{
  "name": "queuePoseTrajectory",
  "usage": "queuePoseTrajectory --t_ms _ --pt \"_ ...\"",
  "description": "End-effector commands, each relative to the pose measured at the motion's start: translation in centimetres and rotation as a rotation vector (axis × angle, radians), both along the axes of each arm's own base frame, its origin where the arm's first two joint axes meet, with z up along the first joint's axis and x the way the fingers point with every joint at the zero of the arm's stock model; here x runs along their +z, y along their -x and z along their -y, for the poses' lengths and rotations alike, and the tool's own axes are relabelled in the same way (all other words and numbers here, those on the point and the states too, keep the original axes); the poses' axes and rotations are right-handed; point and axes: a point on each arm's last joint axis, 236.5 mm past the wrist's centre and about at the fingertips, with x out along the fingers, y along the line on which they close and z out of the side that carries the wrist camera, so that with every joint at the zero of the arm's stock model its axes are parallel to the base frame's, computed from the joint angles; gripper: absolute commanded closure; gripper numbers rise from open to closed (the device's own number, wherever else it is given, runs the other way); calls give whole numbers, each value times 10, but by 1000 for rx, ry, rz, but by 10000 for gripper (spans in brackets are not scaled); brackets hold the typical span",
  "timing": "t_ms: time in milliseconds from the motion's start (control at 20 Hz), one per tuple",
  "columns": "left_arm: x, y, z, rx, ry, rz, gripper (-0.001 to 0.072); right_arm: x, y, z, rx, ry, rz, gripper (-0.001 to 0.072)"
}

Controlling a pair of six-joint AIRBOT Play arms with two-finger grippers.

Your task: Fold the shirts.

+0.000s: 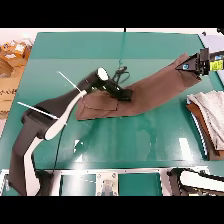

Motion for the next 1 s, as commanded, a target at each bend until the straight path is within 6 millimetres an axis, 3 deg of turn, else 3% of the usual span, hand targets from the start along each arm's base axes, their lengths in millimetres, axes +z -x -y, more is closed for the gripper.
queuePoseTrajectory --t_ms 0,150,300,400,500,700,750,800,850,950 --pt "23 -38 -111 48 -311 45 681 10 3 -21 23 -53 -11 699" --pt "58 -70 -212 227 -508 125 680 21 3 -70 85 -106 2 698" --pt "79 -76 -269 338 -544 99 679 20 -10 -138 102 -130 37 699" --pt "84 -73 -294 372 -556 67 680 9 -20 -192 116 -146 63 698" --pt "82 -68 -310 365 -574 36 679 -16 -22 -253 149 -161 60 698" --pt "80 -62 -324 303 -609 39 680 -108 -18 -381 147 -169 44 679" --pt "80 -61 -328 295 -619 40 680 -134 -15 -402 133 -162 40 520" --pt "79 -62 -334 300 -637 43 679 -159 -13 -417 119 -145 36 255" --pt "79 -63 -344 311 -681 51 680 -175 -12 -422 114 -129 25 169" --pt "78 -62 -361 324 -751 54 679 -185 -17 -409 128 -104 5 169"
